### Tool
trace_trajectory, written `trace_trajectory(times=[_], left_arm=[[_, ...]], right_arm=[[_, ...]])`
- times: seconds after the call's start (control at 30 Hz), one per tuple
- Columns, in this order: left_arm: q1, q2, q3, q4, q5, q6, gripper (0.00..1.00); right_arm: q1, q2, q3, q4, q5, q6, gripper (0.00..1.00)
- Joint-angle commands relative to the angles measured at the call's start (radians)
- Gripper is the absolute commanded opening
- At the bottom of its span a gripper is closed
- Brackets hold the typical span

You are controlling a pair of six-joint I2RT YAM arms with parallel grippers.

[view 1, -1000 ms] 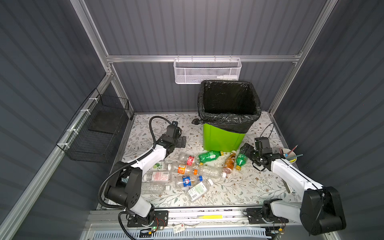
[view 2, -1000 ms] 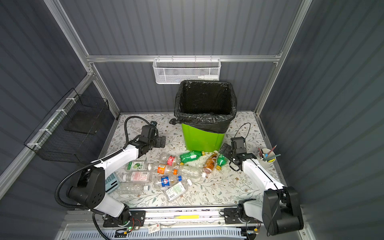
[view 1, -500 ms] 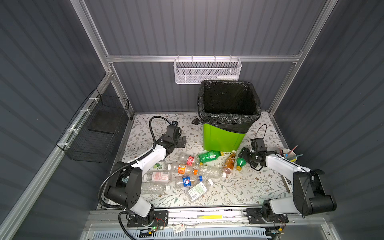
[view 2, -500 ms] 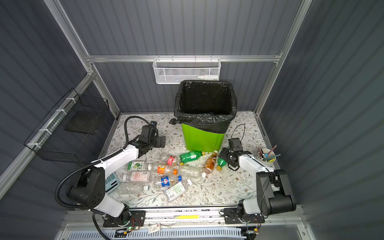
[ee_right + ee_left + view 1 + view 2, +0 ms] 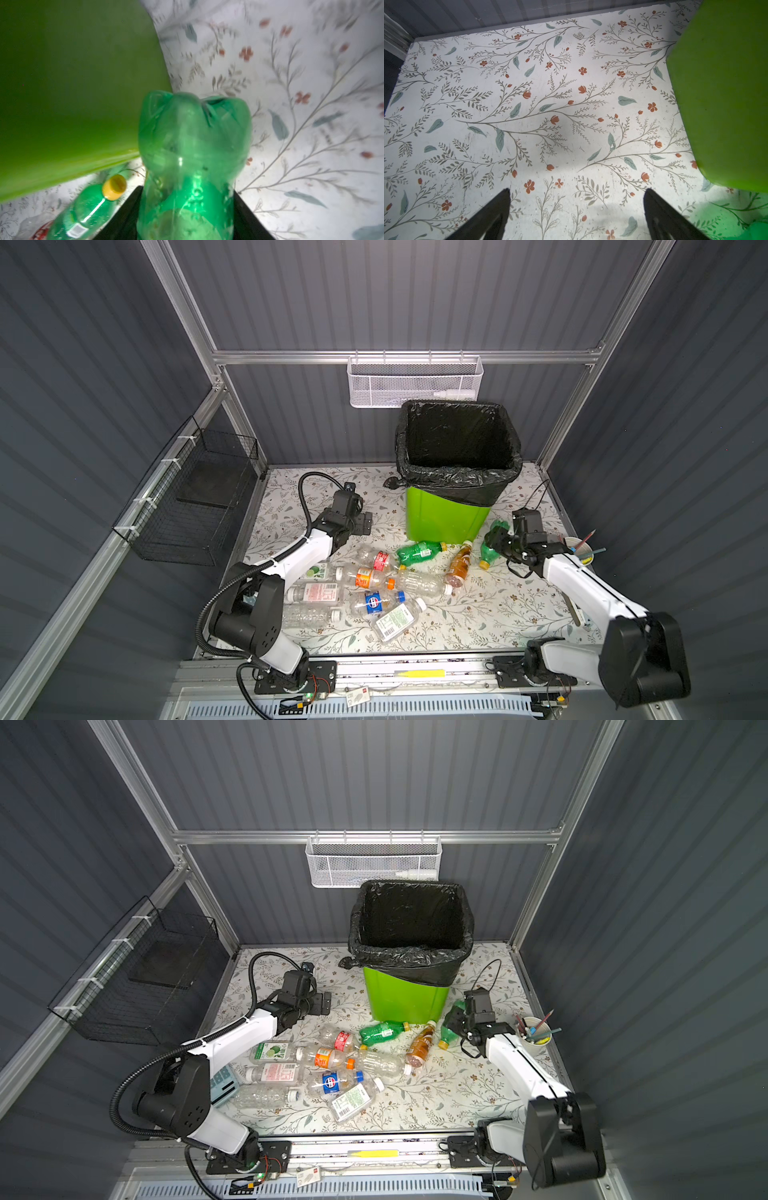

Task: Throw the plastic bottles in the bin
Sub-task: 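Lift the green soda bottle with the right gripper and drop it into the bin, then withdraw the right gripper while the left gripper grasps the clear lime-labelled bottle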

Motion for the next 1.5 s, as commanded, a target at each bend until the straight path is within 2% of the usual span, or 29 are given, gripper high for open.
trace_trajectory(times=[0.0,0.2,0.3,0.4,0.57,0.6,0.67,0.7,0.77,0.8,0.83,0.87,0.93,1.0,1.1,1.3,1.47], left_arm=[[-0.006,0.016,0.006,-0.006,-0.013,-0.021,1.00],[-0.005,0.024,0.010,0.001,-0.013,-0.025,1.00],[-0.005,0.026,0.008,0.000,-0.010,-0.027,1.00],[-0.006,0.022,0.003,0.003,-0.007,-0.032,1.00],[-0.006,0.004,-0.011,0.008,-0.006,-0.048,1.00],[-0.006,-0.001,-0.015,0.006,-0.005,-0.052,1.00],[-0.004,-0.013,-0.019,0.001,-0.012,-0.062,1.00],[-0.006,-0.021,-0.024,-0.005,-0.017,-0.069,1.00],[-0.005,-0.039,-0.025,-0.031,-0.044,-0.089,1.00],[-0.005,-0.054,-0.027,-0.052,-0.067,-0.109,1.00],[-0.006,-0.065,-0.031,-0.070,-0.087,-0.129,1.00],[-0.005,-0.087,-0.039,-0.090,-0.114,-0.156,1.00],[-0.006,-0.126,-0.053,-0.134,-0.158,-0.230,1.00],[-0.005,-0.172,-0.067,-0.187,-0.198,-0.330,1.00],[-0.006,-0.224,-0.072,-0.302,-0.255,-0.493,1.00],[-0.002,-0.273,-0.034,-0.553,-0.378,-0.708,1.00],[0.035,-0.269,-0.027,-0.659,-0.329,-0.822,1.00]], right_arm=[[-0.014,-0.151,0.143,-0.043,0.122,-0.114,0.51],[-0.059,-0.314,0.459,0.024,0.266,-0.275,0.51],[-0.059,-0.316,0.593,0.111,0.266,-0.328,0.51],[-0.059,-0.263,0.707,0.175,0.195,-0.325,0.52],[-0.046,-0.022,0.855,0.186,-0.058,-0.198,0.52],[-0.027,0.056,0.891,0.160,-0.121,-0.184,0.53],[0.026,0.221,1.029,0.013,-0.230,-0.232,0.58],[0.062,0.314,1.141,-0.118,-0.248,-0.292,0.63],[0.114,0.442,1.320,-0.318,-0.152,-0.382,0.74],[0.120,0.449,1.349,-0.347,-0.098,-0.372,0.84],[0.114,0.420,1.317,-0.312,-0.067,-0.355,0.94],[0.109,0.362,1.226,-0.216,-0.028,-0.342,0.99],[0.105,0.213,1.010,0.028,0.033,-0.332,0.99],[0.093,0.111,0.891,0.133,0.071,-0.324,0.99],[0.071,0.024,0.793,0.143,0.094,-0.322,0.99],[-0.006,-0.142,0.546,0.180,0.099,-0.249,0.99],[-0.057,-0.204,0.427,0.151,0.096,-0.215,0.99]])
